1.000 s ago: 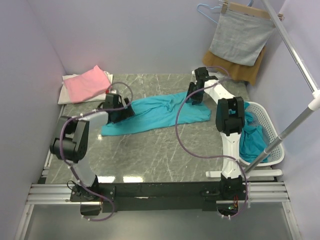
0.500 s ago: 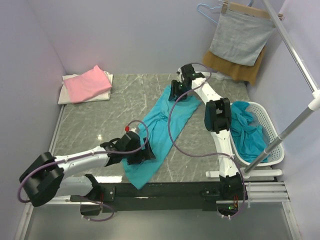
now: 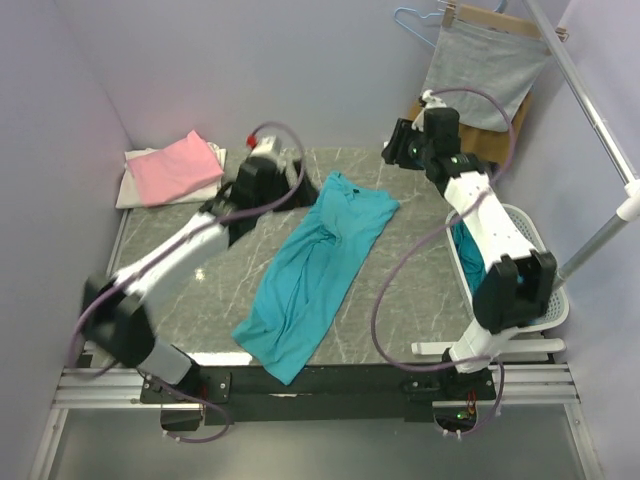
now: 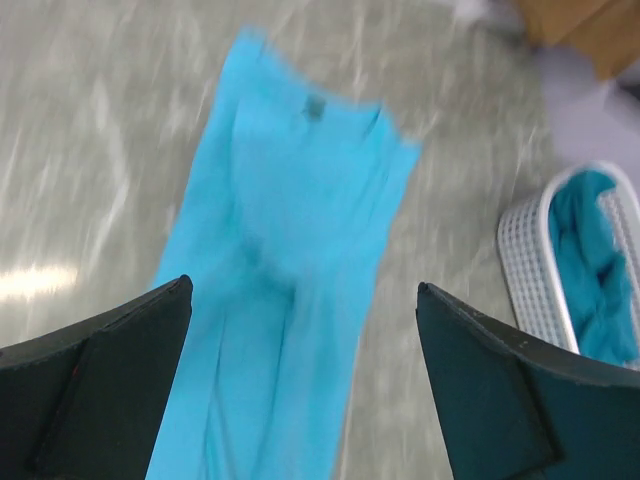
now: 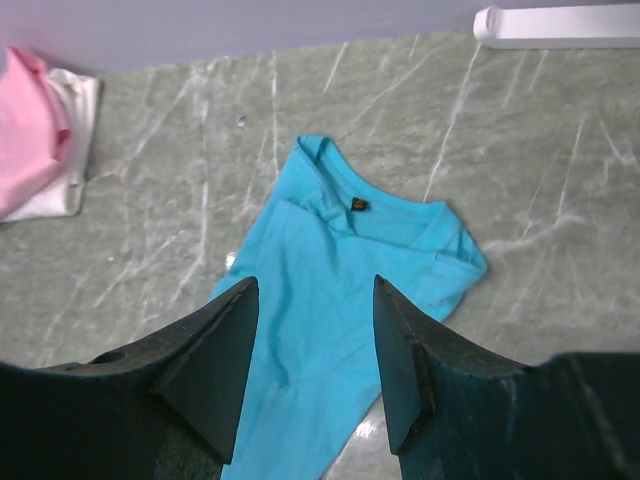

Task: Fold and stack the t-shirts
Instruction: Rotate the tshirt 90 degrees

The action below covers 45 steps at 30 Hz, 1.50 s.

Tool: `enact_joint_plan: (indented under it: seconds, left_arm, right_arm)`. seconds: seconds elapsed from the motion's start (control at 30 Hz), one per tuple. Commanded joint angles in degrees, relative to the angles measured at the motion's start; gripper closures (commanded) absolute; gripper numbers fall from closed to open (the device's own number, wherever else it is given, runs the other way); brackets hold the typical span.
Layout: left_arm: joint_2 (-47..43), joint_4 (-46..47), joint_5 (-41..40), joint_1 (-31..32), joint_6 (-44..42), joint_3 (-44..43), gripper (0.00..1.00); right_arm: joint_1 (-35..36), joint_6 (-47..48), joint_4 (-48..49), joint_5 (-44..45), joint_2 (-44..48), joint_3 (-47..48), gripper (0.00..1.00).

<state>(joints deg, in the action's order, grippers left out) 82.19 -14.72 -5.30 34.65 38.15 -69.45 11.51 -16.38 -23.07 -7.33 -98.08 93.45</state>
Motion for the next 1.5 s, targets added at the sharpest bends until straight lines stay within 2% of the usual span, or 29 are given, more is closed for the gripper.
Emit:
enact_joint_plan:
  seconds: [0.0, 0.03, 0.1, 0.13, 0.23, 0.37, 0.47, 0.6, 0.87, 1.0, 1.2, 1.27, 1.47]
  left_arm:
    - [19.19, 5.06, 15.18, -3.18, -13.36, -18.05, 0.00]
    - [26.89, 4.27, 17.84, -3.28, -14.15, -26.62, 0.00]
    - [34.40, 1.64, 21.45, -3.37, -16.26, -35.36, 0.01]
    - [40.70, -0.64, 25.13, -3.37, -16.70, -42.80, 0.00]
    - [49.52, -3.03, 30.33, -3.28, -17.85, -52.33, 0.01]
    - [53.76, -0.75, 37.55, -3.28, -17.76, -52.36, 0.01]
    - [56.41, -1.98, 39.75, -3.28, -18.37, -52.28, 0.00]
    - [60.18, -2.94, 38.53, -3.80, -19.08, -52.62, 0.01]
    - [73.27, -4.88, 38.26, -9.94, -17.94, -67.56, 0.00]
    - [75.92, -1.37, 39.66, -13.20, -16.01, -69.15, 0.01]
    - [76.71, 3.55, 39.84, -17.60, -12.76, -68.63, 0.01]
    - [76.36, 5.30, 38.97, -19.17, -11.35, -68.80, 0.01]
    - [75.31, 9.53, 38.61, -22.61, -8.45, -70.03, 0.01]
  right_arm:
    - [0.71, -4.79, 1.26, 2.33, 5.52, -14.23, 0.44]
    - [0.71, -6.10, 1.71, 1.80, 8.14, -16.17, 0.44]
    - [1.06, -6.47, 2.93, -0.91, 10.36, -21.19, 0.44]
    - [1.32, -6.38, 2.77, -1.28, 11.85, -22.33, 0.44]
    - [2.64, -5.68, 2.24, -2.77, 13.88, -25.59, 0.44]
    - [6.06, -5.50, 1.80, -6.38, 14.59, -28.93, 0.44]
    - [10.63, -5.94, 2.76, -10.41, 13.71, -30.51, 0.44]
    - [16.08, -8.57, 5.75, -16.39, 9.42, -31.57, 0.44]
    - [24.69, -8.76, 6.02, -23.68, 2.55, -30.35, 0.44]
    - [29.17, -8.40, 5.31, -28.17, -2.27, -29.73, 0.44]
    - [33.40, -8.75, 1.37, -23.97, -7.99, -29.47, 0.45]
    - [34.72, -9.37, -1.52, -18.00, -8.09, -30.42, 0.45]
    - [35.51, -11.92, -1.28, -15.09, -4.14, -38.60, 0.44]
